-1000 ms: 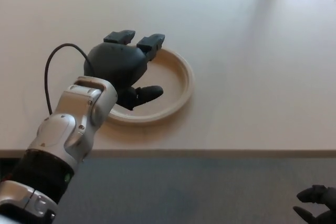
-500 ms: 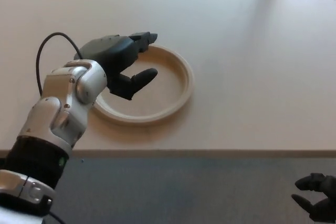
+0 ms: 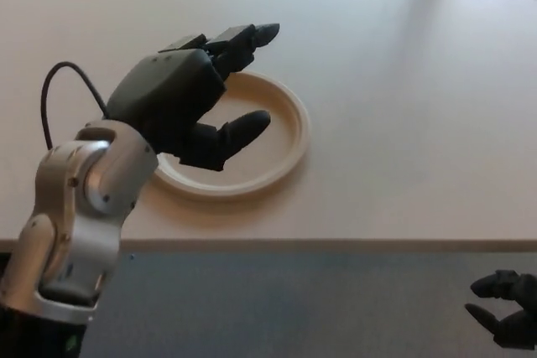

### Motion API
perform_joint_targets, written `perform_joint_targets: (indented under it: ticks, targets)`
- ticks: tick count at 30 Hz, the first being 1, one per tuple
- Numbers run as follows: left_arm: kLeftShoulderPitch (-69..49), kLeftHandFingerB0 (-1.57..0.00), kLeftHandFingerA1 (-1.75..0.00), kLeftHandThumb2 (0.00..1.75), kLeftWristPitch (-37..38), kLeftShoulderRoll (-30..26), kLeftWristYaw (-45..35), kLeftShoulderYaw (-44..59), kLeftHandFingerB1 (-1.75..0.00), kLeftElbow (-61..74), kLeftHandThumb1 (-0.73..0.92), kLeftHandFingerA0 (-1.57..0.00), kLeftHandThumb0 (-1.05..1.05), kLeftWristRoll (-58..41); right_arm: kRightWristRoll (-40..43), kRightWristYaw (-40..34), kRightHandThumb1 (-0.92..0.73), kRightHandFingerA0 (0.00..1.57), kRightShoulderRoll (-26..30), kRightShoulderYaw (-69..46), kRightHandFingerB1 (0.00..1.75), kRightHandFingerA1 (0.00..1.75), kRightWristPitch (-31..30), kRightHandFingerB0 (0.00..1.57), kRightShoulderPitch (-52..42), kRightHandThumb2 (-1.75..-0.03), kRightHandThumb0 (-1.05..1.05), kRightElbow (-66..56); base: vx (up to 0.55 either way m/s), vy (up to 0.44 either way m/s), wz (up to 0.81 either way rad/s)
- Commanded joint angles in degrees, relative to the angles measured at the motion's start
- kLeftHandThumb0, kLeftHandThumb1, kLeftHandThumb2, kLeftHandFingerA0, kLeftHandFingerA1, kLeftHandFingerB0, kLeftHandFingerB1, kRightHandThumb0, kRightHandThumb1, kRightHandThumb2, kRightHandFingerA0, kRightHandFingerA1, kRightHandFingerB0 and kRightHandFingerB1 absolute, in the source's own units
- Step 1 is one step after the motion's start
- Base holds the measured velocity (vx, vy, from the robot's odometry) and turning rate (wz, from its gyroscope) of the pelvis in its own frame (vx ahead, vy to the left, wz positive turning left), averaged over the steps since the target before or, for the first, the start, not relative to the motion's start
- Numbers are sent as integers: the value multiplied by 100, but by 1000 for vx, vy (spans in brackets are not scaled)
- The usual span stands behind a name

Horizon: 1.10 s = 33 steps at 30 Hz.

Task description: A person passes a plate to the robot and the robot grabs it with its left hand and places it at the centre of the table infront of it

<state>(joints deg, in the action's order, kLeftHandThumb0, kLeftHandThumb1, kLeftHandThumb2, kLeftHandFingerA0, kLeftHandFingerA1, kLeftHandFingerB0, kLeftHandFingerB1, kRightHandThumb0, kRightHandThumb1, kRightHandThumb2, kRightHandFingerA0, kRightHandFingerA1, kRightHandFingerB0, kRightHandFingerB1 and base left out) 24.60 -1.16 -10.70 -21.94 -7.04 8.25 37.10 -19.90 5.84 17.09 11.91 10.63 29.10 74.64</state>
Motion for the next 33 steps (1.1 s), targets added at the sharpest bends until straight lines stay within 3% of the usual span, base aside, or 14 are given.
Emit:
perform_joint_targets:
  ticks: [1,3,4,9,10,13,14,15,18,20,27,28,31,33]
  targets:
    - [-2369,0,-48,106,1094,66,289,1247,-48,3328,48,0,-36,-2038,-52,9,-83,29,81,55,40,53,-31,25,-579,-65,-80,97,0,0,0]
    - [-2992,0,-47,107,1435,37,204,1681,-49,3714,50,0,-36,-2650,-35,-14,-83,29,67,43,40,54,10,25,-666,-65,-79,96,0,0,0]
    - [-3159,-13,-29,67,1450,54,187,1756,-25,3832,86,-25,-75,-2756,-43,-20,-83,29,71,52,41,54,22,26,-690,-65,-80,93,0,0,0]
    - [-4117,-15,-47,99,1529,153,56,2102,-41,4322,69,-28,-77,-3422,-120,-89,-85,29,51,135,41,54,10,25,-802,-66,-81,105,0,0,0]
    - [-4416,-29,-36,66,1684,132,-13,2173,-30,4239,83,-47,-74,-3569,-88,-68,-83,27,45,109,42,55,-5,24,-818,-65,-81,110,0,0,0]
    - [-4964,-37,-38,65,1837,106,-173,2250,-32,4037,80,-52,-74,-3855,45,15,-82,26,34,-6,41,54,-8,24,-870,-65,-81,115,0,0,0]
    - [-5076,-38,-56,98,1874,68,-218,2261,-48,3889,65,-57,-72,-3837,49,20,-82,29,39,-6,42,56,14,24,-894,-65,-81,105,0,0,0]
    - [-5170,-50,-44,65,1982,-10,-271,2261,-36,3625,80,-76,-70,-3768,22,12,-82,31,35,21,40,53,14,25,-915,-65,-79,107,0,0,0]
    - [-5363,-46,-59,99,2087,-140,-345,2253,-51,3234,66,-70,-73,-3627,-28,-6,-82,32,18,71,40,54,2,25,-959,-65,-79,112,0,0,0]
    - [-5410,-56,-43,66,2049,-226,-344,2198,-38,2815,82,-71,-75,-3377,-67,-35,-83,29,18,106,41,54,5,25,-973,-65,-80,107,0,0,0]
    - [-5204,-56,-44,65,2397,-666,58,1803,-38,594,81,-79,-76,-2249,-72,-36,-83,28,-10,143,42,55,-19,24,-1017,-65,-82,110,0,0,0]
    - [-5130,-51,-60,101,2337,-722,111,1742,-53,444,66,-75,-76,-2114,-78,-40,-84,30,-3,149,41,56,-31,24,-994,-66,-81,104,0,0,0]
    - [-4824,-49,-61,102,2224,-930,251,1521,-53,-188,67,-74,-76,-1712,-94,-51,-84,31,20,163,41,56,-20,24,-949,-66,-81,89,0,0,0]
    - [-4601,-56,-63,66,2188,-1089,390,1368,-38,-757,84,-100,-78,-1493,-84,-62,-84,30,21,151,42,55,12,25,-956,-65,-81,92,0,0,0]
